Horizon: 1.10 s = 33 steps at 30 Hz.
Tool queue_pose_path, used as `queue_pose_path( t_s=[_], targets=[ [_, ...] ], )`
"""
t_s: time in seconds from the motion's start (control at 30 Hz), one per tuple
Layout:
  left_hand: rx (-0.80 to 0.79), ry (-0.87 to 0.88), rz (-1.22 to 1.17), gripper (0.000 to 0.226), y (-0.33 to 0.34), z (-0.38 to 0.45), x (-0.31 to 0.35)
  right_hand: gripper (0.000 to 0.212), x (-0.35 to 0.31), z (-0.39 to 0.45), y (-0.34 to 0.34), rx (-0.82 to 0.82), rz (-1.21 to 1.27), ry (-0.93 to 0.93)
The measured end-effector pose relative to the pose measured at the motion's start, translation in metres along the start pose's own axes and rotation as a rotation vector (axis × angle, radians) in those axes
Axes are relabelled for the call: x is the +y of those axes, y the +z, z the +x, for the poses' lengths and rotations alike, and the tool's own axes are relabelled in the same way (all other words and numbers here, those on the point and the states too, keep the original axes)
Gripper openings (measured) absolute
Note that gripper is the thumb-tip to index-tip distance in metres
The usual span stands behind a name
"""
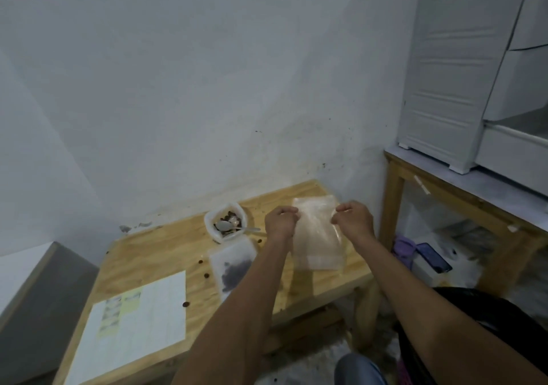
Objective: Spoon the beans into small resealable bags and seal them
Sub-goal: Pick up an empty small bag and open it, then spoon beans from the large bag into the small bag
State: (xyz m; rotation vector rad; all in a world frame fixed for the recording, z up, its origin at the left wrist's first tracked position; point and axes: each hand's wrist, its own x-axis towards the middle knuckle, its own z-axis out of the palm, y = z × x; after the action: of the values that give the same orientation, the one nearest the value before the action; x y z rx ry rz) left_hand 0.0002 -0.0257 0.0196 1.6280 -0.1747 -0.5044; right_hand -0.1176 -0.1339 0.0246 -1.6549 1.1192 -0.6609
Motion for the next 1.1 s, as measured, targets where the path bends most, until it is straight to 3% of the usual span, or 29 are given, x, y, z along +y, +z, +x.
queue_pose_path(
  t_s=[0.13,0.23,0.43,0.53,0.7,0.87,1.1],
  targets=[
    [0.002,0.250,-0.082,0.025,-0.037,-0.007,0.039,0.020,-0.041,-0.012,0.003,-0.192,0.240,-0.139],
    [-0.028,0.438,-0.017,0.024,-0.075,-0.010,0.063,0.022,-0.081,-0.023,0.008,-0.266,0.328,-0.234],
    [0.008,0.648,0.165,0.035,-0.133,-0.005,0.090,0.018,-0.145,-0.047,0.040,-0.538,0.040,-0.443],
    [0.068,0.663,0.219,0.032,-0.156,-0.007,0.093,0.026,-0.161,-0.059,0.059,-0.542,-0.006,-0.469],
    [0.327,0.802,0.295,0.017,-0.170,-0.019,0.090,0.033,-0.172,-0.077,0.090,-0.416,-0.066,-0.512],
    [0.455,0.651,0.383,0.039,-0.176,-0.024,0.094,0.026,-0.174,-0.091,0.113,-0.386,-0.033,-0.559],
    [0.056,0.361,-0.246,0.027,-0.196,-0.030,0.103,0.031,-0.182,-0.105,0.127,-0.404,-0.009,-0.603]
  ],
)
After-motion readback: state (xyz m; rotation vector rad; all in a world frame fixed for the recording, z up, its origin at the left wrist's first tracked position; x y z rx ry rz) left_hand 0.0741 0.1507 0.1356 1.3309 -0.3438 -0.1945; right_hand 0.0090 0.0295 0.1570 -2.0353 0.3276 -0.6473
